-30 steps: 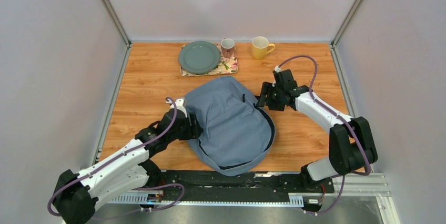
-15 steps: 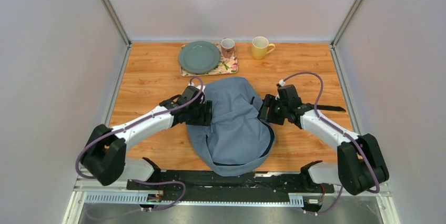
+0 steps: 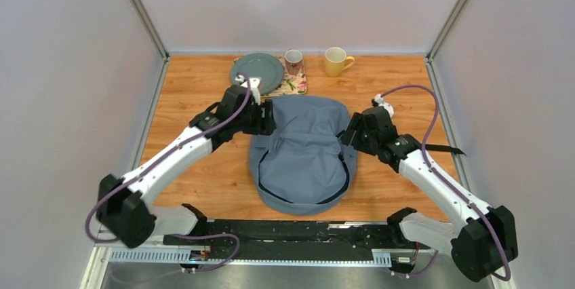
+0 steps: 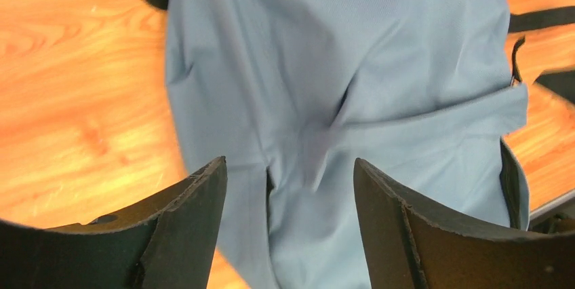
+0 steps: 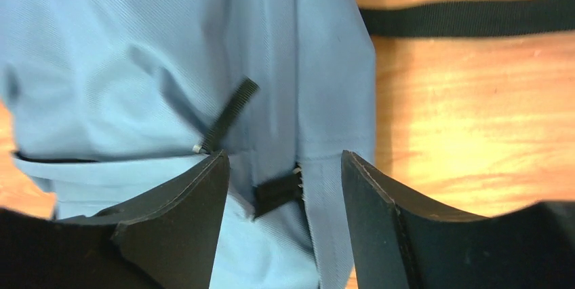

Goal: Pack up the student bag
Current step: Adjust the student bag at the center of the board.

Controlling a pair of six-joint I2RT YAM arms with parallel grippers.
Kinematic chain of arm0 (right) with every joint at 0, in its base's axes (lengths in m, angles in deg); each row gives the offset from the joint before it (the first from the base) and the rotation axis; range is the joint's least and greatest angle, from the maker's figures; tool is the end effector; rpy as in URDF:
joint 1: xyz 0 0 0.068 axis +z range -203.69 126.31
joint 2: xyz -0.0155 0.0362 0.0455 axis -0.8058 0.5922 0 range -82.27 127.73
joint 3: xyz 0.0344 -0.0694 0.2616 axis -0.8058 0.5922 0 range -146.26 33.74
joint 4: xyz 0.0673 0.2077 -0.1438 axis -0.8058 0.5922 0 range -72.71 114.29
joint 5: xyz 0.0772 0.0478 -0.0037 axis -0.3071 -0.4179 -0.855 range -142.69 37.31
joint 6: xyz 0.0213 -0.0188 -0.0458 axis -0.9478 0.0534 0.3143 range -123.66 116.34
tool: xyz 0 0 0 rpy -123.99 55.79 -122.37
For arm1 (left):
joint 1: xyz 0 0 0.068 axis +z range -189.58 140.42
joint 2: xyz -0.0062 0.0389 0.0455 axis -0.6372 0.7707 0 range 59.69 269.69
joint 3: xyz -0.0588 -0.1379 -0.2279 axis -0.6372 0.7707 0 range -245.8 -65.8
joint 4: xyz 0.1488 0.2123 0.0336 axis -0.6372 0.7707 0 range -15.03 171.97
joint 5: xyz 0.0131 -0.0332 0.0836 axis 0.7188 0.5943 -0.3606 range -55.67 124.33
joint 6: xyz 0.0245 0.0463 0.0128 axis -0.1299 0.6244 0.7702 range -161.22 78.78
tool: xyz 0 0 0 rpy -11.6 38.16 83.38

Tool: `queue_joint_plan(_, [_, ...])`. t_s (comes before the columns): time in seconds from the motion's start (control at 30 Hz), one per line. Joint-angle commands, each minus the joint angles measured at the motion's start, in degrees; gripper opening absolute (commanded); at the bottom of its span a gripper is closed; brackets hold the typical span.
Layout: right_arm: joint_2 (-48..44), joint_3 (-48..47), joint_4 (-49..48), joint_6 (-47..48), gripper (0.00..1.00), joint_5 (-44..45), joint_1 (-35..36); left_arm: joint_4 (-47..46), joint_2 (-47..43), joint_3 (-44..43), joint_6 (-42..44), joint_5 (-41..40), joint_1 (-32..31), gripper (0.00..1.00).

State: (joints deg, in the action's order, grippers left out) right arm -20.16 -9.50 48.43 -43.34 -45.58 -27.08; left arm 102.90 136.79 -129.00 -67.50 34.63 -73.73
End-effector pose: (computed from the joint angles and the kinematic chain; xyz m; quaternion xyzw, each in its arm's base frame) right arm 0.1968 0.0937 0.2407 0.1279 0.9294 0.1378 0.3176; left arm 0.2439 -0.1657 0.2971 0.0637 0.9107 -0.2074 0.3515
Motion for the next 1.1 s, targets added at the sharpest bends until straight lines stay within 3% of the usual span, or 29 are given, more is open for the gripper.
queue_joint_plan(0.0, [-0.8,-4.6,-0.4,0.4,0.64,5.2,0.0,2.1,-13.1,11.6,-2.3,-3.8,0.8,0.76])
queue_joint_plan(0.2, [0.4,-1.7,0.7,-4.1,0.65,0.5,-0.2,-5.0,-27.5,31.4,-10.4,-0.6,1.0,0.80])
queue_joint_plan(0.27, [-1.2,2.3,-0.5,-8.5,0.64,-0.2,-0.2,-9.8,-30.8,36.9,-12.0,5.3,1.0,0.80])
queue_joint_plan(0.47, [-9.4,14.1,-17.1,-16.8,0.68,-9.1,-0.1,-22.7,-33.3,47.3,-18.2,15.1,1.0,0.80])
queue_joint_plan(0.6, [-2.1,9.1,-15.1,-12.5,0.69,-12.1,-0.2,-25.5,-30.4,48.0,-18.3,18.7,1.0,0.80])
queue_joint_plan(0.8, [18.5,-6.9,-9.3,-2.8,0.67,-19.1,-0.3,-31.7,-26.4,49.1,-20.3,22.5,0.8,0.80])
queue_joint_plan(0.9, [24.2,-13.1,-7.9,-0.8,0.65,-21.1,-0.4,-32.1,-27.2,49.3,-20.0,21.3,0.8,0.80])
queue_joint_plan(1.07, [25.0,-17.6,-6.6,-1.1,0.65,-18.0,-0.5,-26.5,-26.4,46.5,-17.1,18.2,0.8,0.80])
